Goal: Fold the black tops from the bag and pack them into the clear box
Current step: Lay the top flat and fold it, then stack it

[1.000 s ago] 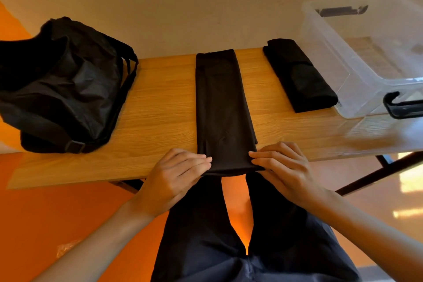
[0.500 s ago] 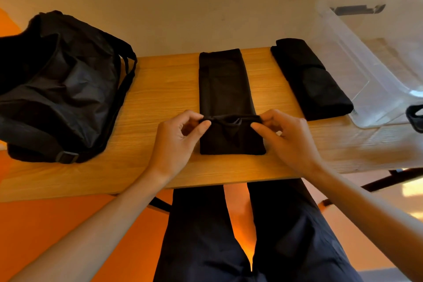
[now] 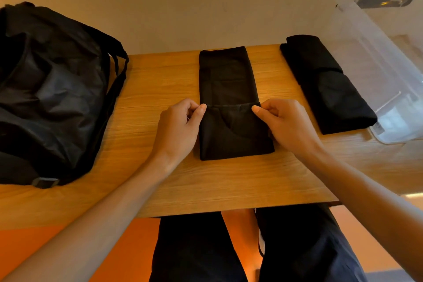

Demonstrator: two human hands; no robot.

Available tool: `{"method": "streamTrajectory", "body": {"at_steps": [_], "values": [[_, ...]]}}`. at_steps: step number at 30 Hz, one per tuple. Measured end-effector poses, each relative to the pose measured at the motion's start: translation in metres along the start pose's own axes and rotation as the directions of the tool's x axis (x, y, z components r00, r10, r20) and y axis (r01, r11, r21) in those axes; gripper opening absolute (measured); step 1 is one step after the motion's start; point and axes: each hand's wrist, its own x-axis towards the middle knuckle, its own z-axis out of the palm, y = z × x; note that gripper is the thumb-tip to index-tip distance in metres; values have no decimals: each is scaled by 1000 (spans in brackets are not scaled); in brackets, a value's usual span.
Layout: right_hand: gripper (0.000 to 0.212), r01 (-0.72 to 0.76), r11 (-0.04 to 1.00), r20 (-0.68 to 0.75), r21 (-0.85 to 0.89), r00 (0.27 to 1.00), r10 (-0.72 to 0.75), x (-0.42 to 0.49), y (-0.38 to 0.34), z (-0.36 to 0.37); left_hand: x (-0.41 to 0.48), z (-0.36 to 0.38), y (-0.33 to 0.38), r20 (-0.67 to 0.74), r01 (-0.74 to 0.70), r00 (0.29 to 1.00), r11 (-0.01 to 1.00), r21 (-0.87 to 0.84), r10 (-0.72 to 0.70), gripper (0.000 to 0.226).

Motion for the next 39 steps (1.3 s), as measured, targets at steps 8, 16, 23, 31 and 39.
{"method": "streamTrajectory", "body": {"at_steps": [8, 16, 23, 31, 39], "values": [[20, -45, 996, -31, -80, 999, 43, 16, 2, 2, 18, 5, -2, -31, 8, 999, 992, 127, -4, 28], [21, -52, 979, -81, -195, 996, 36, 22, 2, 3, 28, 11, -2, -27, -32, 999, 962, 271, 40, 27], [23, -49, 967, -85, -250, 996, 28, 26, 3, 0, 33, 12, 0, -25, -22, 999, 943, 333, 32, 29], [22, -50, 938, -90, -342, 996, 20, 28, 6, 5, 34, 14, 0, -30, -19, 999, 929, 368, 32, 26], [43, 334, 761, -54, -556, 899, -434, -15, -9, 13, -17, 16, 21, 225, -274, 958, 799, 536, 177, 62]]}}
